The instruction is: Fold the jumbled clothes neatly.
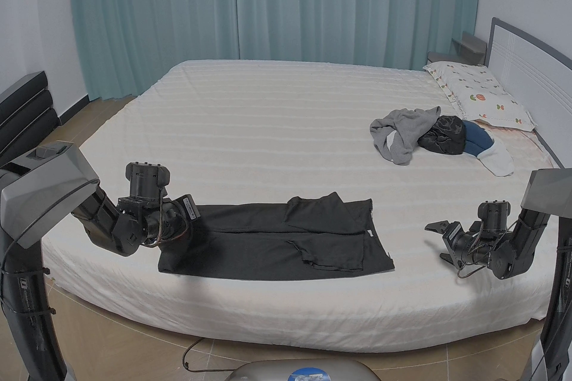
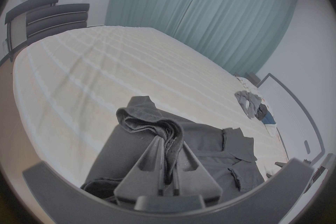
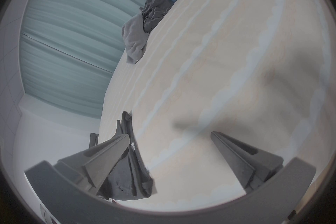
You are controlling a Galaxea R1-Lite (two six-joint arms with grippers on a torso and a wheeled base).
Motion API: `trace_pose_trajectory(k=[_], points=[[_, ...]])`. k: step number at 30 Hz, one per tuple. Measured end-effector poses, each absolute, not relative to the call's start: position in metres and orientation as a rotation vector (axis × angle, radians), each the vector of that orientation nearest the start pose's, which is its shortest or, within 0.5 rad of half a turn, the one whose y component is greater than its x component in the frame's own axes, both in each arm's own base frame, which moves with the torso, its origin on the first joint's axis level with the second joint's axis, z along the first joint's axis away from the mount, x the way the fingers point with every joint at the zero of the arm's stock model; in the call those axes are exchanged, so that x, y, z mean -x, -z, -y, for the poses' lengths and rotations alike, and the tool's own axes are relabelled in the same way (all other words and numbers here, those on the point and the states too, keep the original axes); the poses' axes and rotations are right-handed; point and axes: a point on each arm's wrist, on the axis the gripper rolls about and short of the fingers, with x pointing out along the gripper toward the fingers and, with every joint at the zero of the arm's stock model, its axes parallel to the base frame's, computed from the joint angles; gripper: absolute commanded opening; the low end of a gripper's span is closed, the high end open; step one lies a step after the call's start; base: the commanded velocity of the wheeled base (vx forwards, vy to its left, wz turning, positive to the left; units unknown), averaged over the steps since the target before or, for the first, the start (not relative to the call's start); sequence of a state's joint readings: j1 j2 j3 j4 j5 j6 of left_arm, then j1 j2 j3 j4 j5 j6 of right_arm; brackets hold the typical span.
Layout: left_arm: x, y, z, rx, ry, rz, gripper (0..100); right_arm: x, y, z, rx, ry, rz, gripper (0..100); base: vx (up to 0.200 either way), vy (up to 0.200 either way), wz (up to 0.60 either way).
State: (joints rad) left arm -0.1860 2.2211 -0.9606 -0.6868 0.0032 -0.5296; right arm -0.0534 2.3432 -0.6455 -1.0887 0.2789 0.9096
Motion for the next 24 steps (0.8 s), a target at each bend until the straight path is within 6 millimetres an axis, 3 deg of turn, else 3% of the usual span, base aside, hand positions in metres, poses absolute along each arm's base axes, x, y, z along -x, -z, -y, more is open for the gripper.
trace_pose_trajectory(k=[16, 22, 24], points=[[-0.386, -0.087, 0.154, 0.377, 0.139, -0.638, 0, -0.345, 0.026, 0.012, -0.976, 0.072, -0.665, 100, 0.000, -0.200, 0.00], [-0.393, -0.095, 0.178, 0.357, 0.172, -0.657, 0, -0.345, 0.026, 0.012, -0.974, 0.072, -0.664, 100, 0.000, -0.200, 0.00], [-0.396, -0.094, 0.185, 0.350, 0.174, -0.663, 0, -0.345, 0.026, 0.012, -0.974, 0.072, -0.664, 100, 0.000, 0.000, 0.00]])
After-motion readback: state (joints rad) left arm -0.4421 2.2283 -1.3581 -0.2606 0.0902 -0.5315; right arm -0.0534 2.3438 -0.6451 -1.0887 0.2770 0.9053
